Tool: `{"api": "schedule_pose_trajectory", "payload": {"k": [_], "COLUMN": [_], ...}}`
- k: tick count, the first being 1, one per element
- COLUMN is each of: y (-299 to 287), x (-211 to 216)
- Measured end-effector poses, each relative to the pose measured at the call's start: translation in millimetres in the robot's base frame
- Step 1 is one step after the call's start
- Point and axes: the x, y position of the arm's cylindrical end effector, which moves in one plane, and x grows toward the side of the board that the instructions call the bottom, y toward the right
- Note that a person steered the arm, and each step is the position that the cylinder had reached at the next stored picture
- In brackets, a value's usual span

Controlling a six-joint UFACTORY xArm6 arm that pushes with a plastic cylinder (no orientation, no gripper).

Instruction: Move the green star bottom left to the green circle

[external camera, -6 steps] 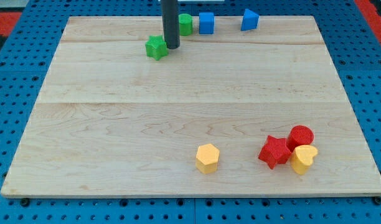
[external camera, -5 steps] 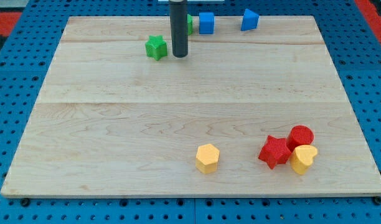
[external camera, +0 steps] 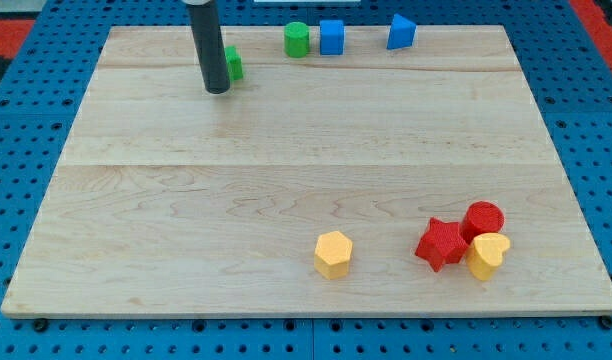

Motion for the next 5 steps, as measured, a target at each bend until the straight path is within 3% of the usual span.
{"api": "schedule_pose_trajectory", "payload": {"k": [3,4,5], "y": [2,2,14], "x": [-53,-45,-10]}}
